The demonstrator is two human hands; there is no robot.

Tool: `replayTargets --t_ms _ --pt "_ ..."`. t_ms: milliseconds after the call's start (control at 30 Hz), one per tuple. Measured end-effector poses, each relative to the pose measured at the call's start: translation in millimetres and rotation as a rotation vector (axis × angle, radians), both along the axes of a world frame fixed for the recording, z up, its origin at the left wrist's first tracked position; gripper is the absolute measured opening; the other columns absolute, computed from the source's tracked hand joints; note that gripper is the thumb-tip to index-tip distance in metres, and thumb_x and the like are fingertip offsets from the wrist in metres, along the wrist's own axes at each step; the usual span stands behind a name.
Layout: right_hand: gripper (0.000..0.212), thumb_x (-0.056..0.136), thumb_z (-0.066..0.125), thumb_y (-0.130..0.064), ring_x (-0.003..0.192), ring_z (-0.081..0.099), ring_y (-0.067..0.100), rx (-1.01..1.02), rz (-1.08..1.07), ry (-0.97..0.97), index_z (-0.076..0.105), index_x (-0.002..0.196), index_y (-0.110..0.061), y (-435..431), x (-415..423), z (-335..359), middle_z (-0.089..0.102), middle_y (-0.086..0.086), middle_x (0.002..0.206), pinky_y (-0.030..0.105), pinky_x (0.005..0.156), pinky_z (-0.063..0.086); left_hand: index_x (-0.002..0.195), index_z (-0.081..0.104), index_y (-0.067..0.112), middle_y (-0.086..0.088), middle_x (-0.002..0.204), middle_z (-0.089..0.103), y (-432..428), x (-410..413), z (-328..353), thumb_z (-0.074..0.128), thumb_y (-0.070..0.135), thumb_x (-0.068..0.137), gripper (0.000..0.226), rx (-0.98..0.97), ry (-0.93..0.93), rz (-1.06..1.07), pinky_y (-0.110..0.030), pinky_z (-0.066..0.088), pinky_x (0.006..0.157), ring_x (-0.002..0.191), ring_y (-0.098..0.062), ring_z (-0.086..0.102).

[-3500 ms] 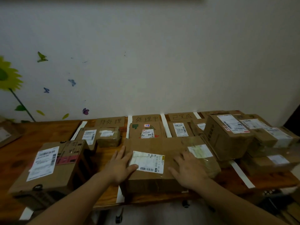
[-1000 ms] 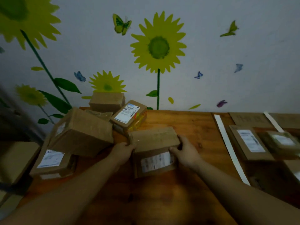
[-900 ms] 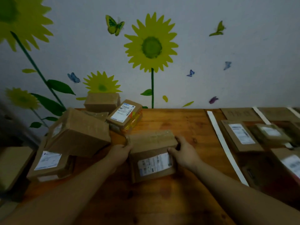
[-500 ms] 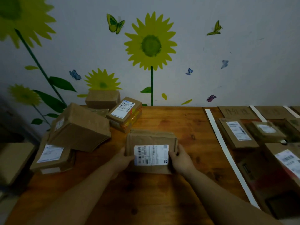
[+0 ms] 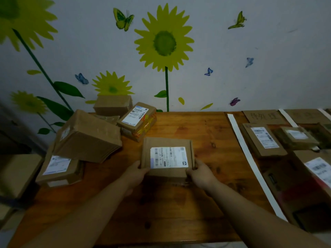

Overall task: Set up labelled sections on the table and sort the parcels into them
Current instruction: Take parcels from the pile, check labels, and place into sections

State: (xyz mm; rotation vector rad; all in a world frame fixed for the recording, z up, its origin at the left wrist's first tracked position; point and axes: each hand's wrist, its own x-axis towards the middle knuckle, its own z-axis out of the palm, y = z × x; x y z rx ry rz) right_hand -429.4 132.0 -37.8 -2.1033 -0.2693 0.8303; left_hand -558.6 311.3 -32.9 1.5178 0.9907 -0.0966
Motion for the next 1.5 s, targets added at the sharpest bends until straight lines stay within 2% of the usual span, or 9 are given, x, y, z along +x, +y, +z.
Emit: replayTargets --t_ms 233,433,600,800,1000,1167,1300,1433,1500 --pt "0.05 0.091 0.06 -0.012 0.117 0.056 0.021 0.165 -0.309 -0.101 0.044 0.137 -0.023 -40.6 -3.6 44.5 0.059 0.001 0.128 0.041 0.098 0.049 0.145 0.032 0.023 -0.006 0.135 0.052 -35.1 37.4 36.4 0.048 0.01 0.097 0.053 -0.024 -0.231 -0.048 -0.032 0.052 0.078 0.103 -0.017 0.055" --pt "0.049 0.095 0.056 -0.017 0.122 0.05 0.016 0.196 -0.442 -0.335 0.04 0.141 -0.023 -101.6 1.7 89.6 0.054 -0.004 0.131 0.032 0.095 0.041 0.146 0.029 0.027 0.0 0.138 0.047 -93.5 65.6 66.8 0.052 0.02 0.096 0.056 -0.033 -0.317 -0.163 -0.04 0.047 0.095 0.116 -0.02 0.052" --pt "0.044 0.094 0.057 -0.024 0.122 0.052 0.017 0.268 -0.464 -0.412 0.044 0.136 -0.03 -161.8 16.6 118.0 0.056 -0.005 0.131 0.037 0.098 0.044 0.143 0.034 0.029 0.004 0.128 0.052 -148.9 91.6 97.7 0.051 0.021 0.096 0.05 0.026 -0.413 -0.24 -0.034 0.048 0.084 0.098 -0.01 0.052" --pt "0.043 0.095 0.055 -0.025 0.116 0.052 0.01 0.386 -0.46 -0.526 0.042 0.135 -0.034 -251.1 45.2 162.7 0.055 -0.012 0.121 0.034 0.098 0.044 0.141 0.038 0.032 0.004 0.131 0.052 -235.2 132.9 142.3 0.048 0.02 0.097 0.046 0.059 -0.531 -0.203 -0.037 0.05 0.086 0.103 -0.012 0.054" --pt "0.044 0.095 0.055 -0.018 0.113 0.054 0.011 0.394 -0.549 -0.644 0.043 0.136 -0.03 -338.1 82.1 193.9 0.053 -0.014 0.114 0.036 0.099 0.046 0.132 0.045 0.033 0.008 0.117 0.06 -322.8 173.6 173.9 0.046 0.018 0.098 0.037 0.045 -0.675 -0.268 -0.024 0.052 0.066 0.088 -0.002 0.059" --pt "0.049 0.095 0.056 -0.024 0.121 0.053 0.016 0.349 -0.608 -0.634 0.038 0.14 -0.034 -387.0 103.8 193.6 0.055 -0.008 0.133 0.041 0.099 0.047 0.135 0.043 0.036 0.005 0.124 0.059 -370.5 199.9 180.2 0.049 0.023 0.097 0.041 0.081 -0.671 -0.353 -0.041 0.052 0.088 0.107 -0.017 0.06" --pt "0.046 0.096 0.056 -0.021 0.115 0.054 0.009 0.386 -0.625 -0.617 0.04 0.137 -0.034 -407.7 121.9 192.7 0.055 -0.012 0.124 0.034 0.094 0.049 0.127 0.04 0.043 0.016 0.104 0.058 -391.7 225.8 180.2 0.048 0.02 0.097 0.038 0.077 -0.677 -0.402 -0.021 0.048 0.066 0.091 -0.005 0.059" --pt "0.051 0.092 0.059 -0.029 0.103 0.056 0.004 0.337 -0.634 -0.637 0.037 0.139 -0.034 -417.1 145.9 194.0 0.052 -0.021 0.109 0.026 0.083 0.052 0.14 0.037 0.034 0.006 0.12 0.058 -401.1 265.2 176.7 0.048 0.022 0.098 0.045 0.097 -0.649 -0.467 -0.02 0.049 0.069 0.098 -0.011 0.059" --pt "0.055 0.093 0.058 -0.029 0.109 0.056 0.009 0.265 -0.644 -0.646 0.034 0.142 -0.032 -421.7 160.7 196.2 0.055 -0.014 0.121 0.03 0.088 0.052 0.14 0.039 0.033 0.006 0.12 0.059 -404.4 287.9 177.1 0.049 0.025 0.097 0.045 0.09 -0.636 -0.489 -0.024 0.052 0.074 0.099 -0.012 0.06"
